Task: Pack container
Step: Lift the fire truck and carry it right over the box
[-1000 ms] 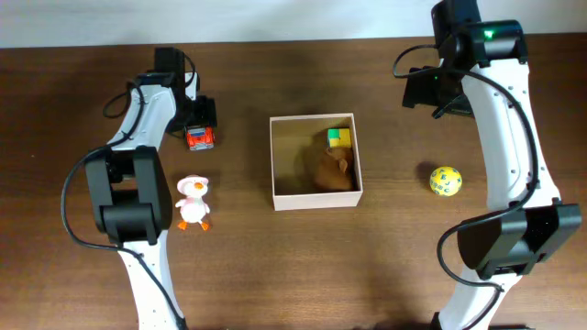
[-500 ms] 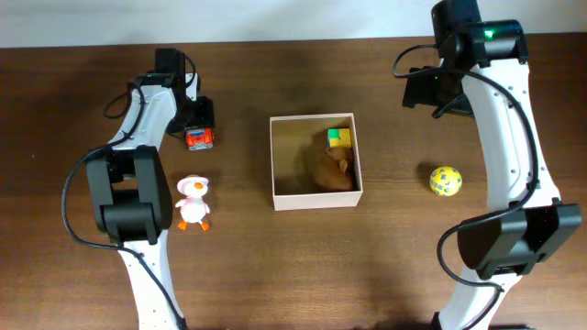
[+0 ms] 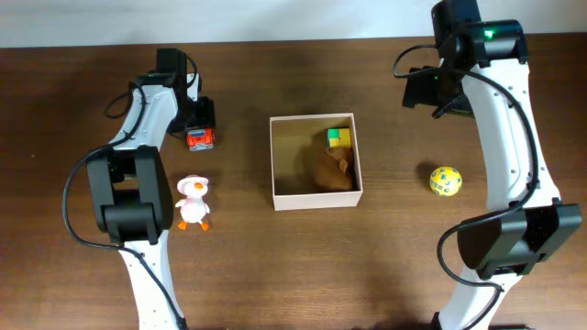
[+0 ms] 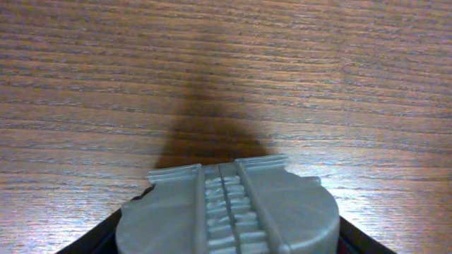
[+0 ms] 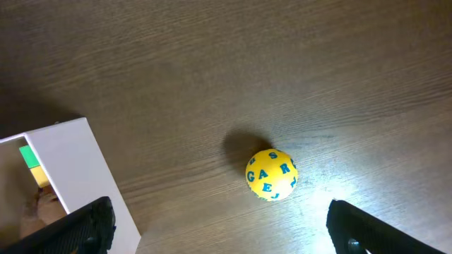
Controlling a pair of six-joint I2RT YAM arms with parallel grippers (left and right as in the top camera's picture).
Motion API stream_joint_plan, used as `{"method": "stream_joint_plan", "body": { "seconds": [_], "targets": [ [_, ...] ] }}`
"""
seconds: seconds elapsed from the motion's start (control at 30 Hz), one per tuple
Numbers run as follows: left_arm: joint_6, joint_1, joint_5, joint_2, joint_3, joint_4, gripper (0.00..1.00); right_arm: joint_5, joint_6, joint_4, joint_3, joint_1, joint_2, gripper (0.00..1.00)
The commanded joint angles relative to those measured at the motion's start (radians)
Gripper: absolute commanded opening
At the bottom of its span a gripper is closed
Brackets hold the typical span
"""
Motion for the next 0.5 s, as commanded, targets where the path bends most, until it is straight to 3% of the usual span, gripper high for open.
{"method": "stream_joint_plan", "body": {
  "seconds": [0.0,0.47],
  "targets": [
    [0.006,-0.004,0.004,0.009,0.018,-0.011,0.48,0.016,0.004,0.0,0.015,0.0,-0.016,0.99],
    [0.006,-0.004,0.004,0.005,0.124,-0.109,0.4,0.016,0.004,0.0,0.015,0.0,-0.016,0.99]
  ]
}}
